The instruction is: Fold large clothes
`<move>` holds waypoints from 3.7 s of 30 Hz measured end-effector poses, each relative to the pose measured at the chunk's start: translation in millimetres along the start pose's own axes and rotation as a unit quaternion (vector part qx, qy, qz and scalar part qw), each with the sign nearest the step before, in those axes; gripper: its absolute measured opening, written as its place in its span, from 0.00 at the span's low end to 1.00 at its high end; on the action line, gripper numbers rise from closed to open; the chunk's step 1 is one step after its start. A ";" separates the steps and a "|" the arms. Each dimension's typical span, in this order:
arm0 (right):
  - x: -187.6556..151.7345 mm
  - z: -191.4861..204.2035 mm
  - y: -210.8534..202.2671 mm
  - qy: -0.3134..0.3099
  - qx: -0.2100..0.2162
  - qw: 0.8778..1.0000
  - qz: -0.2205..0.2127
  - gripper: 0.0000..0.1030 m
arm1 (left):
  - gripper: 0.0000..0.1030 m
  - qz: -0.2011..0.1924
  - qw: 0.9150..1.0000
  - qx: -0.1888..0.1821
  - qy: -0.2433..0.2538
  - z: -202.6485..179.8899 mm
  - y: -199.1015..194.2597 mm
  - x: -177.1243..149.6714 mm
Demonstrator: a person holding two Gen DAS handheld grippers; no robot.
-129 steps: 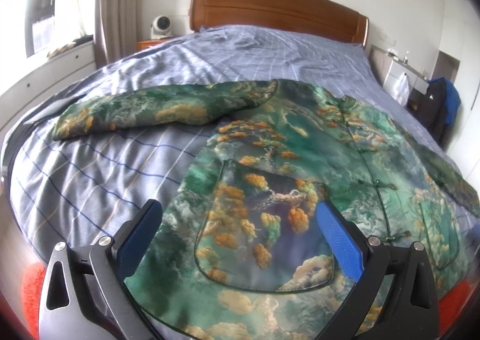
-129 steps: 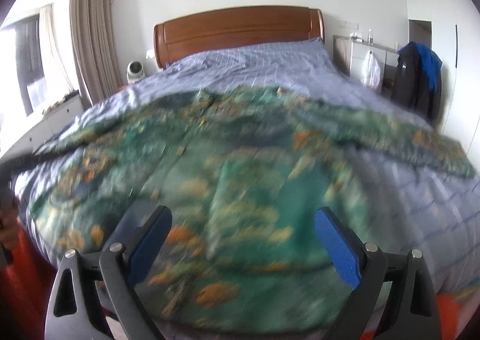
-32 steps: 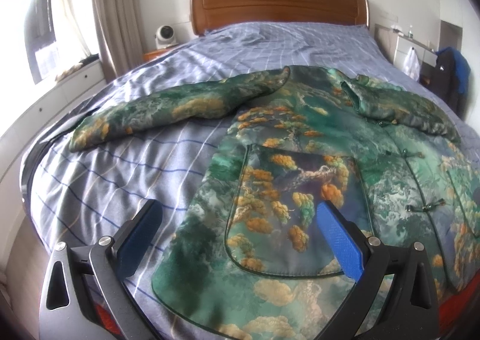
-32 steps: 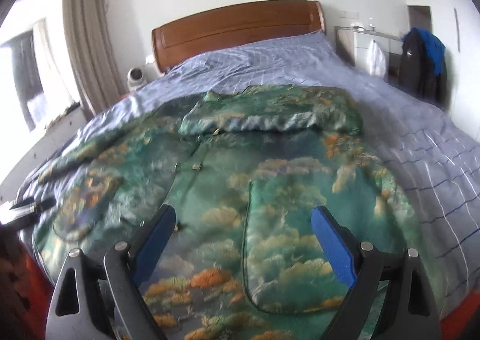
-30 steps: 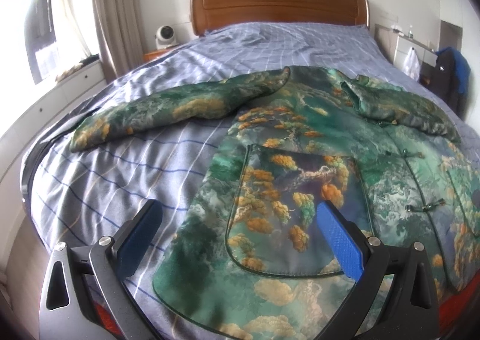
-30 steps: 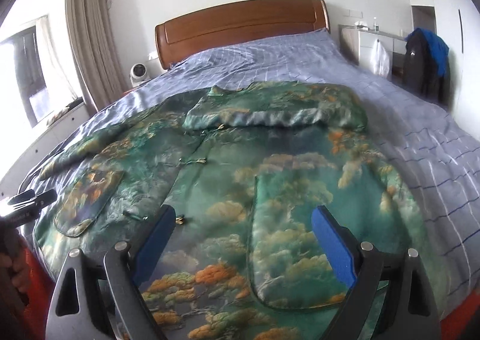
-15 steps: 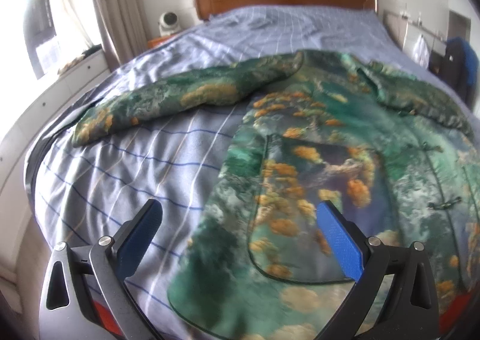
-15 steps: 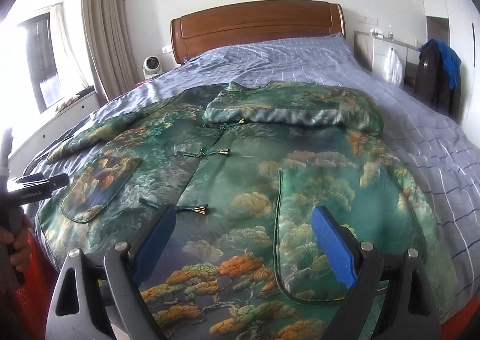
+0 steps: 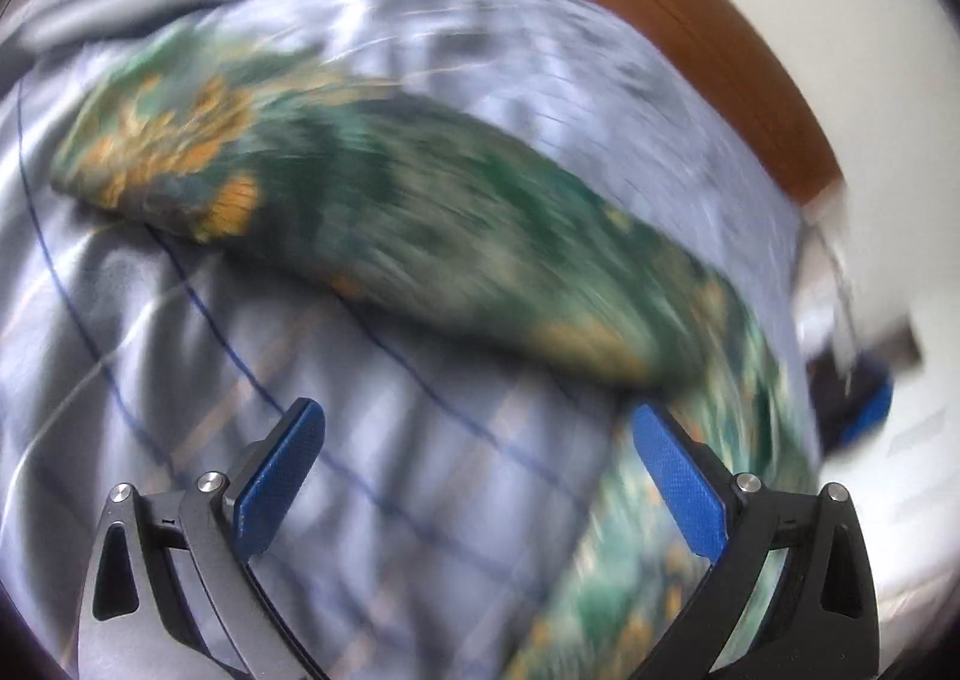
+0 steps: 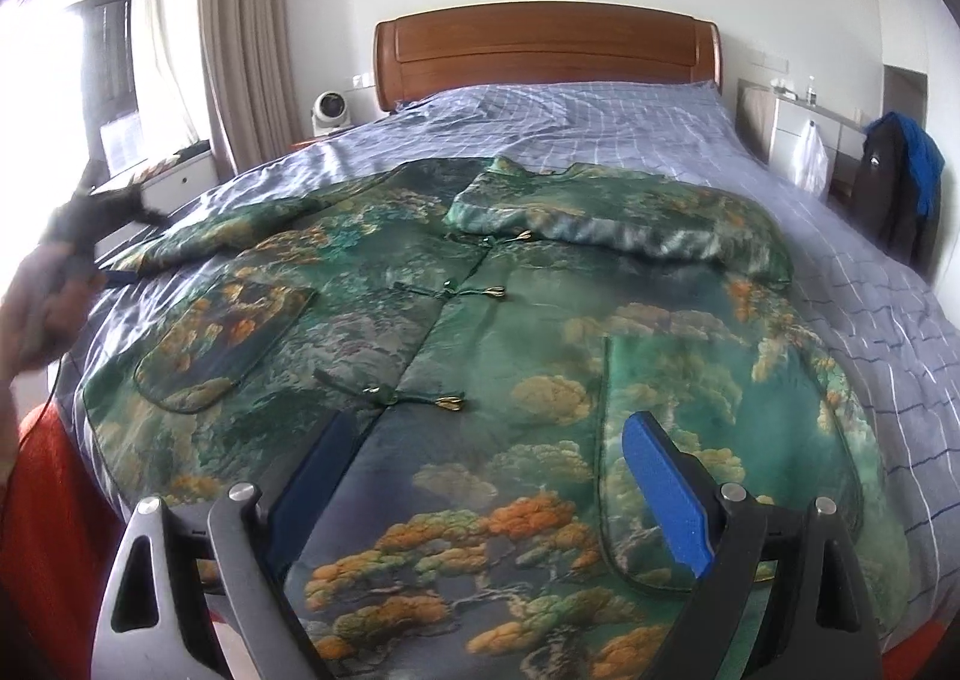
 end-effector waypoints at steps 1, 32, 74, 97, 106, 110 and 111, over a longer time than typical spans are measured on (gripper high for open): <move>-0.2 2.1 -0.4 -0.002 0.002 1.000 0.001 0.88 | 0.99 -0.006 0.999 0.011 -0.033 13.0 7.8 7.9; -11.6 -18.0 -14.1 0.043 0.015 0.999 -0.017 0.88 | 0.60 -0.076 0.847 0.001 0.526 -393.6 44.1 -177.2; -20.4 -43.0 -13.0 0.084 0.017 0.996 -0.014 0.88 | 0.98 -0.042 0.874 0.044 0.482 -376.4 94.5 -188.8; -26.2 -48.4 -7.0 0.097 0.030 0.995 -0.004 0.89 | 0.98 0.019 0.890 0.066 0.450 -393.1 158.8 -209.4; -26.4 -45.4 -6.8 0.094 0.034 0.995 -0.004 0.89 | 0.98 -0.010 0.888 0.006 0.460 -392.4 106.0 -205.8; -24.5 -42.7 -6.2 0.091 0.035 0.995 -0.006 0.88 | 0.99 -0.010 0.875 -0.012 0.484 -381.5 88.8 -220.9; -25.0 -41.4 -6.0 0.091 0.036 0.995 -0.005 0.89 | 0.99 0.001 0.869 -0.006 0.495 -377.9 94.3 -228.2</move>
Point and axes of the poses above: each gripper's, at about its wrist camera, not at the fingertips, and y roughly the way its jaws point, z to its left, x to its top, the point moved 4 cm from there along y, roughly the way its jaws point, and after that the axes turned 6 degrees about -z, right-handed, at the moved point
